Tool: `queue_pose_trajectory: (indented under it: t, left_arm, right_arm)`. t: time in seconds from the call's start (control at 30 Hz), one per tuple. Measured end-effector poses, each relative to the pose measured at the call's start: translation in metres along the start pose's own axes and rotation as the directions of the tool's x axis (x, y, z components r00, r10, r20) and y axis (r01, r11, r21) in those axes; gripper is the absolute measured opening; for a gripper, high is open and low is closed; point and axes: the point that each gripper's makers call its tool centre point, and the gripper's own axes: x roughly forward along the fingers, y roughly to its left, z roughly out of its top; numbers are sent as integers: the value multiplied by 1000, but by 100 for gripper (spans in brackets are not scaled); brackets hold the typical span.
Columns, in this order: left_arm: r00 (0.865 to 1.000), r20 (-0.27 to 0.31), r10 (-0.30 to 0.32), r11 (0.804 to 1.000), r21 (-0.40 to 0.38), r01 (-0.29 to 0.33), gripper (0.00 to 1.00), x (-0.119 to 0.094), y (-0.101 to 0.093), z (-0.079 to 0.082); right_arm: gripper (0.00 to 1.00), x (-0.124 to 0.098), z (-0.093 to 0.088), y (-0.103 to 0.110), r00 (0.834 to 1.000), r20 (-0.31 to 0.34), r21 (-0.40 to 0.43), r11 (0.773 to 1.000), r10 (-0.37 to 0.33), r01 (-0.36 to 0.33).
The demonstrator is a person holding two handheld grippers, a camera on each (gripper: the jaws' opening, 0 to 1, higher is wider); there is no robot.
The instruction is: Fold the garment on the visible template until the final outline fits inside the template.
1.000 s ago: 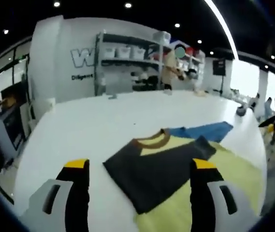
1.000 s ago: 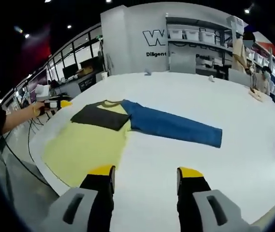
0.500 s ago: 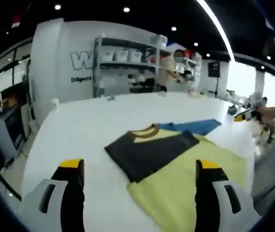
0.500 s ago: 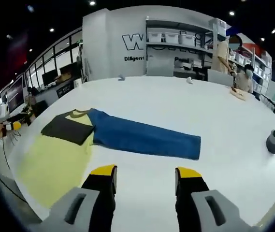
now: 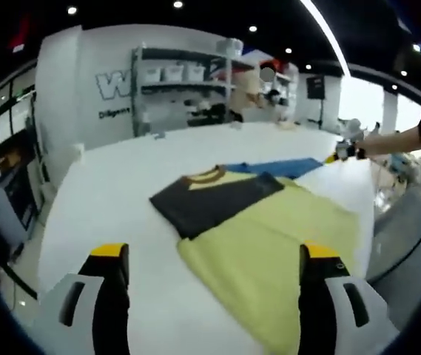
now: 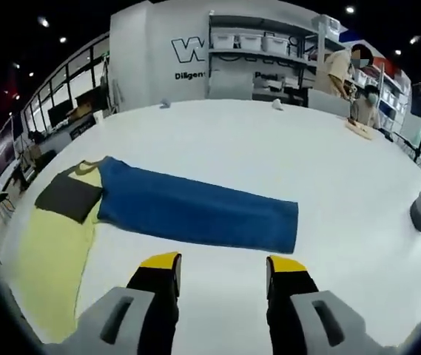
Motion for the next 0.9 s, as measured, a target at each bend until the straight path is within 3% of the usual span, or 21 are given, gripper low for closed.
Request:
queue_pose_trajectory:
  t: [0.07, 0.17, 0.27, 0.37, 0.43, 0.6, 0.77, 0.83, 0.9]
  left_arm:
    - [1000, -9, 0, 1000, -4, 0, 90, -4, -3, -2]
    - [1000, -3, -6, 1000, -11, 6, 92, -9, -11, -2]
    - [1000, 16, -15, 1000, -21, 16, 93, -12, -17, 0]
    - [1000, 9, -26, 999, -20, 26, 92, -13, -23, 2]
    - [999, 30, -40, 998, -57, 42, 91, -12, -27, 6]
    - [999, 27, -37, 997, -72, 39, 90, -12, -25, 5]
    - [999, 24, -40, 995, -94, 42, 89, -12, -30, 15]
    - [999, 23, -36, 995, -93, 38, 88, -12, -28, 18]
    - [999, 27, -23, 995, -97, 26, 85, -11, -25, 20]
  right_arm:
    - [39, 7, -6, 1, 999, -44, 66, 998, 25, -22]
    - [38, 12, -1, -5, 999, -42, 35, 999, 19, -18]
    - [38, 20, 4, -22, 999, -33, 72, 997, -12, 14]
    - [36, 21, 6, -22, 1000, -18, 96, 995, -2, 4]
    - [35, 23, 6, -36, 1000, -22, 109, 994, -22, 24]
    - [34, 26, 2, -54, 997, -32, 123, 990, -70, 74]
    - [29, 44, -12, -66, 994, -75, 142, 985, -85, 95]
    - [27, 49, -7, -68, 995, -33, 177, 980, -91, 95]
    - [21, 46, -5, -69, 993, -49, 154, 981, -108, 115]
